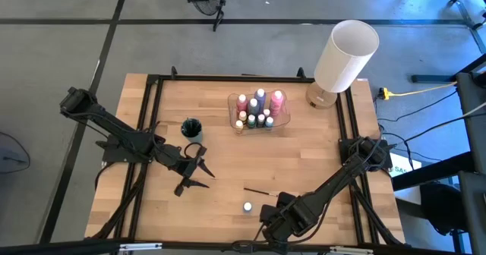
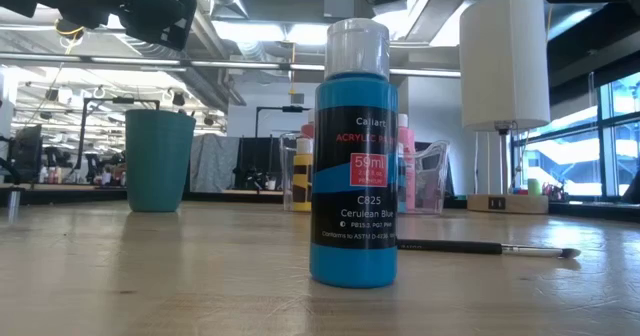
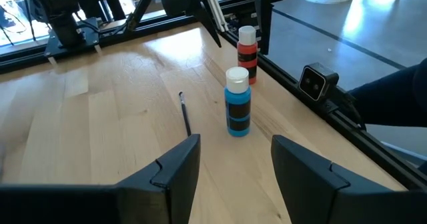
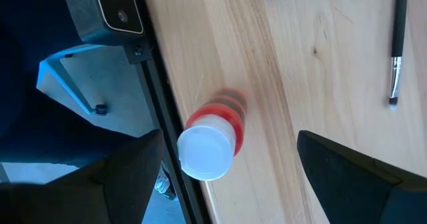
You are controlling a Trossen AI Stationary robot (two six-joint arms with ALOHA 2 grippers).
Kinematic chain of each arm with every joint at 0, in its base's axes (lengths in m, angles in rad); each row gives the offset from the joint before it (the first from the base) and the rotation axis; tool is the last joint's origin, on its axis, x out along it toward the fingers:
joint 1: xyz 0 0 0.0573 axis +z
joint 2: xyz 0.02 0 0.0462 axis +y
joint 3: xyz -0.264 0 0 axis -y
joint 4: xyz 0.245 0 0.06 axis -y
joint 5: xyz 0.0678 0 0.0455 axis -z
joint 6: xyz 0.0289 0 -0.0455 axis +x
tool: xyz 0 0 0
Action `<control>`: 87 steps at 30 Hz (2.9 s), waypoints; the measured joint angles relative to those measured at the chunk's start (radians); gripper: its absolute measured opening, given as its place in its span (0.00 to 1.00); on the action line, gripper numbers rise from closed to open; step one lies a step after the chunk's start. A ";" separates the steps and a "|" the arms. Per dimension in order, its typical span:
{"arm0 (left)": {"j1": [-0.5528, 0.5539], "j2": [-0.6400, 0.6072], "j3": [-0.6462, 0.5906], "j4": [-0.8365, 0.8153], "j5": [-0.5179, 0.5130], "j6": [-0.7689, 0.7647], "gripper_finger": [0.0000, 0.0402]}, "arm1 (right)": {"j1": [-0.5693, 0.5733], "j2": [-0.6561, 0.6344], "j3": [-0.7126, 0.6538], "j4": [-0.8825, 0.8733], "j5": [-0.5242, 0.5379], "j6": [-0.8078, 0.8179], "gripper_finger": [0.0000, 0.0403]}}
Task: Pick & Place Paint Supplies
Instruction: Put the red paint bottle into the transparent bin
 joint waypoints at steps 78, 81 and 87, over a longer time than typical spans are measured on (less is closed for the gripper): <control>0.000 0.000 0.001 0.000 0.008 -0.045 0.45 | -0.013 0.101 0.000 0.063 -0.073 -0.088 0.52; 0.000 0.000 0.001 0.000 0.013 -0.045 0.45 | -0.013 0.101 0.000 0.064 -0.085 -0.088 0.44; 0.000 0.000 0.001 0.000 0.058 -0.045 0.45 | -0.013 0.101 0.000 0.071 -0.088 -0.088 0.35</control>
